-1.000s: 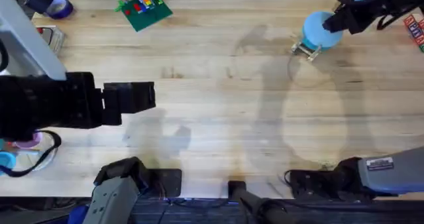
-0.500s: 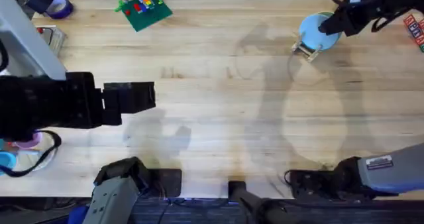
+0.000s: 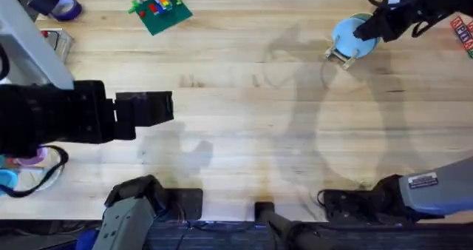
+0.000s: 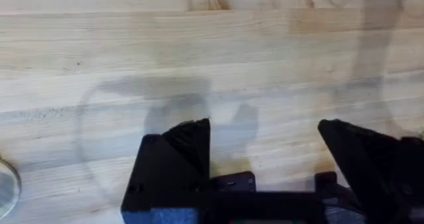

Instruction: Pick up the plates from the table one by one and place each into a slot on the dish rack.

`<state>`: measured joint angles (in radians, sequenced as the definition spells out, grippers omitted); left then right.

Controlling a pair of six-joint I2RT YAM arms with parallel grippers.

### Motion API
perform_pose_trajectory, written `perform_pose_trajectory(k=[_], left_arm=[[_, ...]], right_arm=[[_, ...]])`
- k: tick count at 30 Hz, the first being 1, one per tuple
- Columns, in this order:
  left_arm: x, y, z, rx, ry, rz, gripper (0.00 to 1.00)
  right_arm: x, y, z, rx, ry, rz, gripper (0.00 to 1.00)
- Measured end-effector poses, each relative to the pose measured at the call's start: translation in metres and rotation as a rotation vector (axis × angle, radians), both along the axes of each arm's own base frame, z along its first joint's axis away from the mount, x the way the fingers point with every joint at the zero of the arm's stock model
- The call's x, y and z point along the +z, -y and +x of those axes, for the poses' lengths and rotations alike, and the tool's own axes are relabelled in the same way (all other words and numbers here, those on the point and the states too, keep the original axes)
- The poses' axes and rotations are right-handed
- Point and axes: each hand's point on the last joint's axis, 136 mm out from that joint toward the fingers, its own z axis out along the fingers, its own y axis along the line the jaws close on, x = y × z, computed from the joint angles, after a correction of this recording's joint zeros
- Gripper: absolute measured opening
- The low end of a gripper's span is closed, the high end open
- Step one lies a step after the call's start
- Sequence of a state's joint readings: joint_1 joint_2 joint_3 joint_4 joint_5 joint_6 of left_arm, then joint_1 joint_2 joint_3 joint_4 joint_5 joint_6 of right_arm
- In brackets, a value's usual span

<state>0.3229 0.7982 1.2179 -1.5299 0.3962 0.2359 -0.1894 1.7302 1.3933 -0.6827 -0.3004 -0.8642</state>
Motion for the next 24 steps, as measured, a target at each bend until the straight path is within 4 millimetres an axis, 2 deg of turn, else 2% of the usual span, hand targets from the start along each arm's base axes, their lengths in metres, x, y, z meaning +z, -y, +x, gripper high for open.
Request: perform_pose_trajectory(k=[13, 19, 24], left_arm=[[0.0000, 0.0001, 0.0000, 0.000, 0.000, 0.000, 0.994], [0.0000, 0.0001, 0.0000, 0.000, 0.000, 0.000, 0.994], [0.0000, 0.0001, 0.0000, 0.000, 0.000, 0.000, 0.993]], right_arm=[[0.0000, 0.0000, 0.0000, -0.003, -0.001, 0.002, 0.080], [0.0001, -0.0001, 0.0001, -0.004, -0.001, 0.003, 0.165], [-0.0009, 0.0031, 0.0000, -0.019, -0.006, -0.011, 0.175]])
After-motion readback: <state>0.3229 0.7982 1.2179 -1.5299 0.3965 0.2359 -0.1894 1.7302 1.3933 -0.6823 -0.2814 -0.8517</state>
